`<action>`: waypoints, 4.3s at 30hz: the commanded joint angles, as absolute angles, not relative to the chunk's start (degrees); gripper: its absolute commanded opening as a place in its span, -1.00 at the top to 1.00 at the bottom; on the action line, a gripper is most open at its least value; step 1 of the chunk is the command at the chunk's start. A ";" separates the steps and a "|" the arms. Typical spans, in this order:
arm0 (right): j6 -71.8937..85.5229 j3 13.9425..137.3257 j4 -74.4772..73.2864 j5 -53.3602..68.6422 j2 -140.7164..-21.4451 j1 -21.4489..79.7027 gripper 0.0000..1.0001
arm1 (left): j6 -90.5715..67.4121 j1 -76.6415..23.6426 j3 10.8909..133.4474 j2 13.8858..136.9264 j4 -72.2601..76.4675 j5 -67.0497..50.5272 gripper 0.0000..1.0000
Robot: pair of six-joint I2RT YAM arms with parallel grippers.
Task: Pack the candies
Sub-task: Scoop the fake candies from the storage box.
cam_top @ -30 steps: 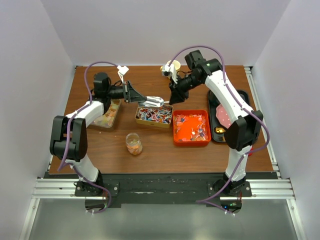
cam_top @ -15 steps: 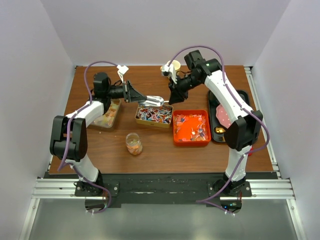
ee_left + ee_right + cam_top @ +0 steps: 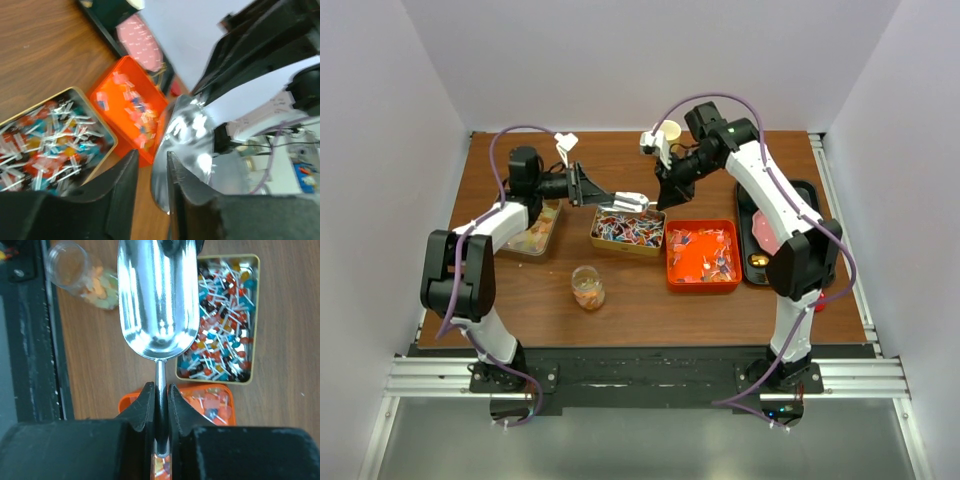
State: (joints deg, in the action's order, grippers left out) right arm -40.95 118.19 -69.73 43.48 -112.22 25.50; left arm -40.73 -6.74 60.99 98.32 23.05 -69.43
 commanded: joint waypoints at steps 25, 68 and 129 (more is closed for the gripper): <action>-66.88 125.86 -90.97 -13.62 -118.56 39.64 1.00 | -13.36 -4.57 58.89 94.83 -14.59 -29.09 1.00; -64.08 127.44 -91.05 -28.67 -132.00 44.03 1.00 | -19.77 -12.48 54.41 102.83 -5.99 -37.43 1.00; -61.88 104.68 -56.26 12.04 -125.07 35.42 1.00 | -11.51 -6.15 58.27 100.02 -13.80 -51.41 0.49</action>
